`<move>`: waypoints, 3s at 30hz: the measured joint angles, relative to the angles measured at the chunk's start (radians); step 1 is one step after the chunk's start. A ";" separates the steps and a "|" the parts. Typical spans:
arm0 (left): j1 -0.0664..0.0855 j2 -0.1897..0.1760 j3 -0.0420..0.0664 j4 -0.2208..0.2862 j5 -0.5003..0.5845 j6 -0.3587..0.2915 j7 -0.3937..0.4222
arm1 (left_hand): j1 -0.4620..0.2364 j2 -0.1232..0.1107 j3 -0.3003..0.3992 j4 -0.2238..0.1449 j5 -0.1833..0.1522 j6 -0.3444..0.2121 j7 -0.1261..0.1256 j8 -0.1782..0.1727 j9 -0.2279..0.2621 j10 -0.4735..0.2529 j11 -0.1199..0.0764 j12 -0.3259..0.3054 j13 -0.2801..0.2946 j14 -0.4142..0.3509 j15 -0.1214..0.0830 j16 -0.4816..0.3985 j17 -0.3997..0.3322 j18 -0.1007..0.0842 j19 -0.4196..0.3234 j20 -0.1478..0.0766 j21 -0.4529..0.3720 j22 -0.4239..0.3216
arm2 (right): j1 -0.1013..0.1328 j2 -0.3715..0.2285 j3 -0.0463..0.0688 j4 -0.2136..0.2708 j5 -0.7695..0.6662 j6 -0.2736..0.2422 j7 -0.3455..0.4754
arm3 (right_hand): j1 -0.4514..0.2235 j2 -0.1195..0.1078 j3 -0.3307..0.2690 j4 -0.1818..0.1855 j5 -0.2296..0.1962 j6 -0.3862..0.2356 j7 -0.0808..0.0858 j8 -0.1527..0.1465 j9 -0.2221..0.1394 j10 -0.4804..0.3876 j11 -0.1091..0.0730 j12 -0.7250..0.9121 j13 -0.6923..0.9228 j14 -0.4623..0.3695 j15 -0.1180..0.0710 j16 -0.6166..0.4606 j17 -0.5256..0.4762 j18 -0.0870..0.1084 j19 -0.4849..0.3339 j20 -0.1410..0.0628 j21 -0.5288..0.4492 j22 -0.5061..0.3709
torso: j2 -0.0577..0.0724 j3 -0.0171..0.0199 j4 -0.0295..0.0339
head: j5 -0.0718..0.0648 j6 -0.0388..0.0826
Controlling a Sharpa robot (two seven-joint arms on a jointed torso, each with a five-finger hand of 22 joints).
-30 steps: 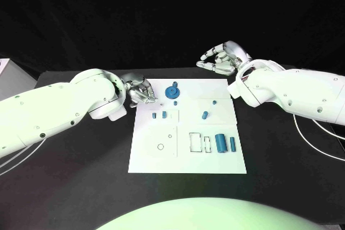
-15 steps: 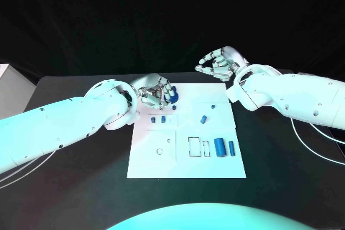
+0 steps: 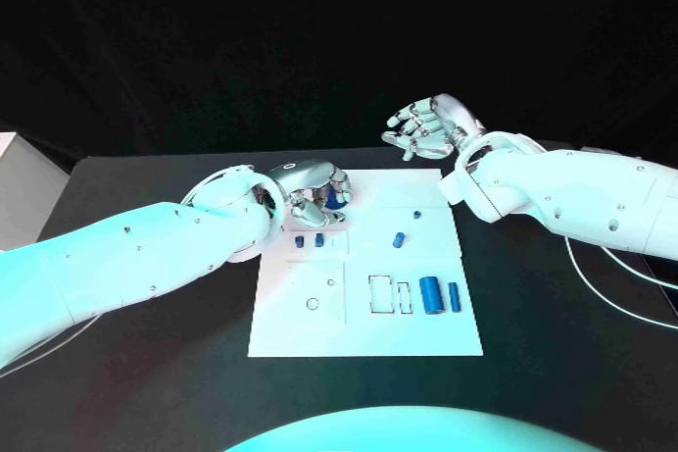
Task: Assemble the parts on the task board
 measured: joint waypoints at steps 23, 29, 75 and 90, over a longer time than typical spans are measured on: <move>-0.006 0.077 -0.001 -0.089 -0.144 0.102 -0.043 | 0.000 0.000 0.006 -0.017 -0.014 0.089 -0.014 -0.054 -0.025 0.046 -0.018 -0.005 -0.049 -0.007 -0.011 0.079 -0.045 0.000 0.001 -0.007 0.034 0.036 | 0.000 0.010 0.000 -0.005 0.053 0.004 0.056 | 0.006 -0.014 0.042 -0.005 0.004 -0.007 0.038 -0.031 -0.028 0.006 0.039 -0.134 -0.270 -0.056 0.038 -0.223 -0.123 0.000 -0.035 0.042 -0.136 -0.208 | -0.002 0.0006 0.0000 | -0.002 -0.010; -0.008 0.088 -0.001 -0.105 -0.156 0.119 -0.054 | -0.004 0.004 0.017 -0.028 -0.018 0.121 -0.015 -0.068 -0.027 0.077 -0.025 -0.004 -0.060 0.049 -0.015 0.127 -0.002 0.000 0.024 -0.009 0.061 0.065 | 0.000 0.011 0.000 -0.003 0.057 0.006 0.059 | 0.006 -0.014 0.042 -0.005 0.004 -0.007 0.038 -0.031 -0.028 0.006 0.039 -0.134 -0.272 -0.056 0.038 -0.224 -0.123 0.000 -0.035 0.042 -0.135 -0.210 | -0.002 0.0002 0.0002 | -0.006 -0.012; -0.023 0.066 0.006 -0.077 -0.156 0.070 -0.053 | 0.027 0.067 0.125 -0.131 -0.051 0.261 -0.014 -0.157 0.010 0.299 -0.034 -0.132 -0.134 0.352 -0.056 0.296 0.276 -0.048 0.271 -0.048 0.327 0.350 | 0.000 0.012 0.000 0.004 0.064 0.023 0.060 | 0.007 -0.014 0.042 -0.005 0.004 -0.008 0.037 -0.031 -0.029 0.006 0.038 -0.138 -0.285 -0.053 0.042 -0.229 -0.129 0.000 -0.035 0.042 -0.135 -0.222 | -0.003 0.0001 0.0005 | -0.013 -0.018; -0.021 -0.060 0.062 0.054 -0.082 0.046 -0.052 | 0.003 0.062 0.123 -0.134 -0.052 0.277 -0.016 -0.167 0.018 0.334 -0.057 -0.158 -0.134 0.359 -0.056 0.296 0.278 -0.048 0.279 -0.046 0.333 0.359 | 0.000 0.004 0.000 0.005 0.065 0.024 0.060 | 0.007 -0.014 0.042 -0.005 0.004 -0.004 0.039 -0.031 -0.029 0.008 0.040 -0.138 -0.288 -0.053 0.042 -0.235 -0.130 0.000 -0.035 0.042 -0.135 -0.225 | -0.006 -0.0006 0.0037 | -0.014 -0.016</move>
